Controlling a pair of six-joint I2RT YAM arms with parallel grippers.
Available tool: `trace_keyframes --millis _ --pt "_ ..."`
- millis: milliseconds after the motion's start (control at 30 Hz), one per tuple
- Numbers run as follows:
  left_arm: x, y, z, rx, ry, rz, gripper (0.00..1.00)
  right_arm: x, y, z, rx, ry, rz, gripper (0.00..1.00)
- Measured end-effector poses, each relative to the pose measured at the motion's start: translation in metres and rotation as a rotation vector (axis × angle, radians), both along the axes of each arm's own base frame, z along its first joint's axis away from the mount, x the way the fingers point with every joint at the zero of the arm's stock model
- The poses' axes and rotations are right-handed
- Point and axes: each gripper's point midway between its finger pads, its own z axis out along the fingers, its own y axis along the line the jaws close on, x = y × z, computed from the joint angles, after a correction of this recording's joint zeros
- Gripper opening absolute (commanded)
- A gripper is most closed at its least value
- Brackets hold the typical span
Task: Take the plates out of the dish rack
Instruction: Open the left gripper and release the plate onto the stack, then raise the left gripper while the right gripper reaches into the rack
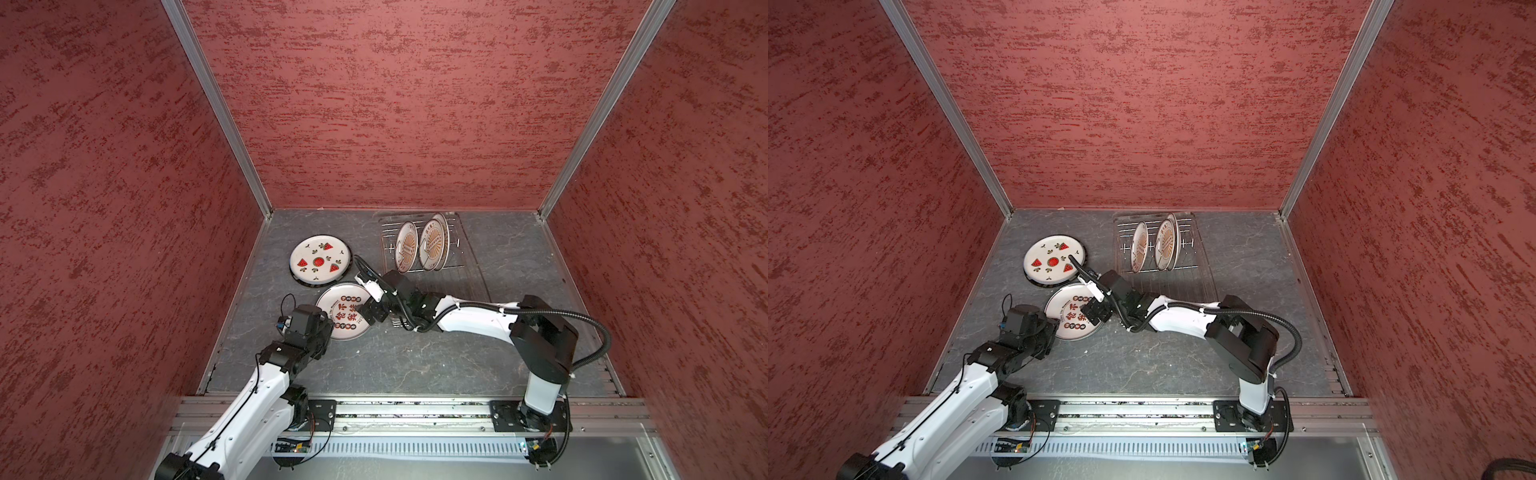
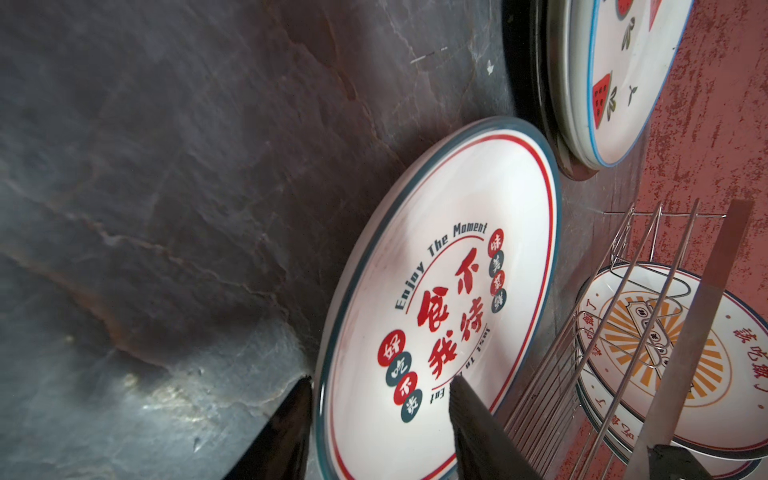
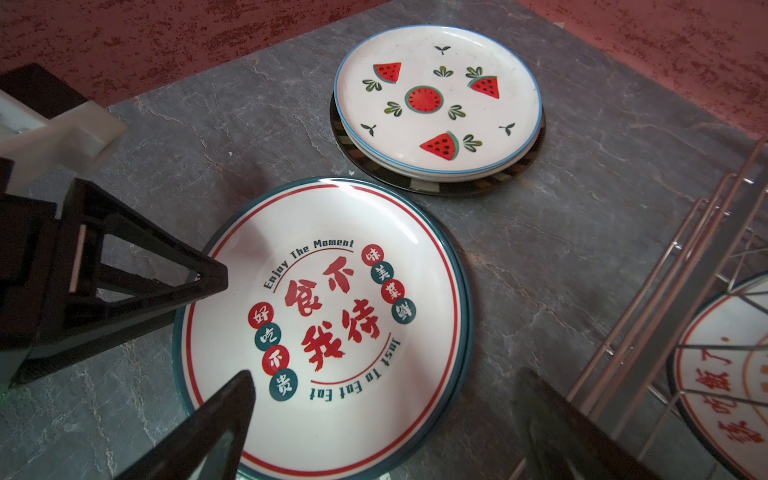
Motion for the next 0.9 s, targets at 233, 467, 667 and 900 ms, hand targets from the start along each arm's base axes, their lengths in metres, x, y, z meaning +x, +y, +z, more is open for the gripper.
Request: trace_keyframes --millis 233,467,667,900 --pt "0.001 0.001 0.0 0.01 -0.002 0.001 0.56 0.0 -0.001 0.0 -0.001 -0.007 0.003 0.97" --pt "0.002 0.005 -0.002 0.034 0.002 0.008 0.61 -0.003 -0.007 0.002 0.008 -0.017 -0.002 0.97" --pt "0.0 0.015 0.01 0.059 -0.047 0.038 0.67 -0.011 -0.017 0.008 0.038 -0.035 0.0 0.99" --pt "0.002 0.023 0.038 0.101 -0.141 0.032 1.0 -0.028 -0.039 0.047 0.171 -0.101 0.008 0.99"
